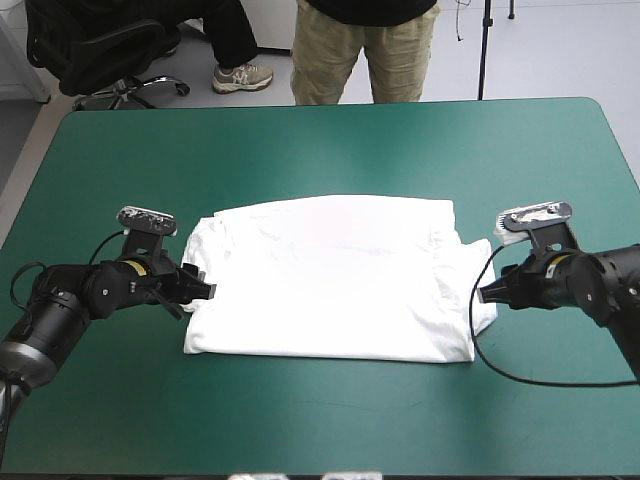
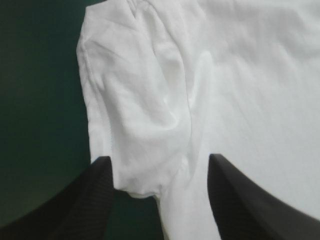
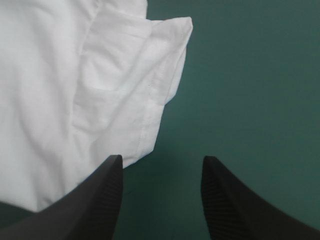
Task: Fold the cloth
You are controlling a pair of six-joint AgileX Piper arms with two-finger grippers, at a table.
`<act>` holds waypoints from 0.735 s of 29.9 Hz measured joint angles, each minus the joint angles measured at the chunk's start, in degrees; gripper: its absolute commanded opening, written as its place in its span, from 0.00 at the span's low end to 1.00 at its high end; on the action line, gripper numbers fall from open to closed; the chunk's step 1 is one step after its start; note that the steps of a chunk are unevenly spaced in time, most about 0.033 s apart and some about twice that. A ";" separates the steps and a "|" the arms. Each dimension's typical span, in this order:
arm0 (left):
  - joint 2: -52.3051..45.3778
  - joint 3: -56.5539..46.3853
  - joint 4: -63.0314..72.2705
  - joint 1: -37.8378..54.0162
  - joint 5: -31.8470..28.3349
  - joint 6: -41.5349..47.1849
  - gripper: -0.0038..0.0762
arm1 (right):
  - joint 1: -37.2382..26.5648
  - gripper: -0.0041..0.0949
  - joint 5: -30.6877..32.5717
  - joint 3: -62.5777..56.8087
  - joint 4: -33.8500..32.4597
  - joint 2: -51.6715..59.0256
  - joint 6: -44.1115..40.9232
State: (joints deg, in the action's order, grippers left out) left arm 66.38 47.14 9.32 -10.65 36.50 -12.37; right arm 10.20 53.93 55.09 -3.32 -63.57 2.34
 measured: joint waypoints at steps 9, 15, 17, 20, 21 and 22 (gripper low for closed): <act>0.00 -0.06 1.26 0.00 -0.11 -0.66 0.57 | -6.47 0.52 -13.13 0.53 6.70 -14.45 3.73; 0.00 -0.06 1.26 0.00 0.26 -1.04 0.57 | -7.19 0.52 -14.77 3.77 8.84 -23.49 7.46; 0.00 -0.06 1.26 0.00 0.38 -1.04 0.57 | -7.19 0.51 -15.46 5.20 10.80 -26.25 9.38; 0.00 -0.06 1.27 0.00 0.54 -1.06 0.57 | -7.19 0.44 -15.77 8.09 13.18 -29.98 11.47; 0.00 -0.06 1.27 0.00 0.71 -1.06 0.57 | -7.19 0.38 -15.77 8.96 13.45 -31.18 11.80; 0.00 -0.06 1.27 0.00 0.92 -1.06 0.57 | -7.19 0.32 -15.77 9.42 13.47 -31.84 11.98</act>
State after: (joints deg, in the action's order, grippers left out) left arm 66.38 47.08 10.59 -10.65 37.42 -13.43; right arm 3.01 38.16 64.50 10.15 -95.41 14.32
